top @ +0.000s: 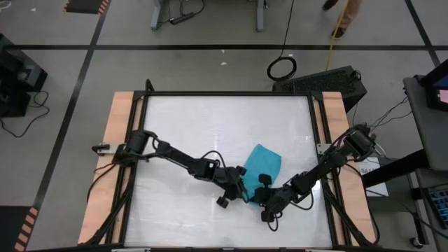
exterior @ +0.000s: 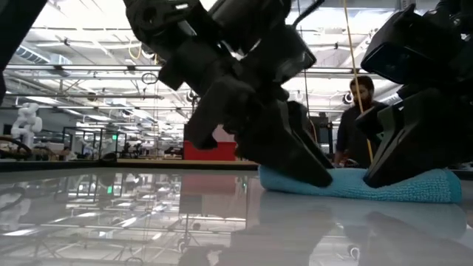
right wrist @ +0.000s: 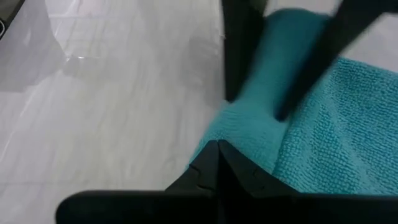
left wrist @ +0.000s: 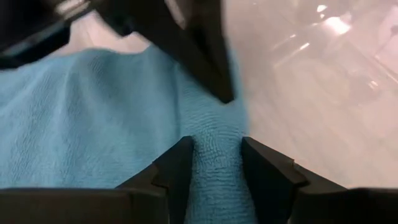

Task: Roll towel into tight, uniform cylinder
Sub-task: Roll the blue towel

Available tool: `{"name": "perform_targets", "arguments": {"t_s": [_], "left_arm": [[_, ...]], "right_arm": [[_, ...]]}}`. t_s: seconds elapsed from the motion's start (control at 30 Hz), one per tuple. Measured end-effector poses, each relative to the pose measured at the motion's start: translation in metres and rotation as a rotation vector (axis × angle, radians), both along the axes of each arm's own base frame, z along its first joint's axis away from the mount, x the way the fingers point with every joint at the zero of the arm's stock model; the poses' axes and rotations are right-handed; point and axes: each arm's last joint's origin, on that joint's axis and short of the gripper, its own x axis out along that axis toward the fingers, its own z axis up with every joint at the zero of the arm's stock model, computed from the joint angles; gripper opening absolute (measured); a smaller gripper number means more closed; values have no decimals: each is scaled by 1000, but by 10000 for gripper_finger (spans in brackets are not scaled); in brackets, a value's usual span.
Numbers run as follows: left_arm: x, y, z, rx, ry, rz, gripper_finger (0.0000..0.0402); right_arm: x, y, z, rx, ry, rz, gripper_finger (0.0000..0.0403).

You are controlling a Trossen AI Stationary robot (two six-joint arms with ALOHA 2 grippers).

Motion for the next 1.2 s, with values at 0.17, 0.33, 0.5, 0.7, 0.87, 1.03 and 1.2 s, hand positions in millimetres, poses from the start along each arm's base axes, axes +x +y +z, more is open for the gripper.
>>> {"name": "perform_targets", "arguments": {"t_s": [0.17, 0.33, 0.5, 0.7, 0.87, 1.03, 1.2], "left_arm": [[2, 9, -1, -19, 3, 36, 145], [3, 13, -6, -32, 20, 31, 145], [5, 15, -17, -85, 50, 18, 145], [5, 15, -20, -85, 63, 17, 145], [4, 16, -20, -83, 74, 23, 145], [4, 18, -22, -106, 104, 54, 145], [3, 21, -23, -141, 135, 94, 145]], "right_arm": [[0, 1, 0, 24, 10, 26, 0], [-1, 1, 5, 31, 7, 48, 0], [-4, 2, 25, 20, -60, 73, 14], [-14, -9, 41, -51, -45, -27, 70], [-36, -30, 47, -147, 68, -268, 93], [-47, -46, 46, -158, 170, -405, 90], [-38, -56, 39, -165, 232, -402, 82]]}}
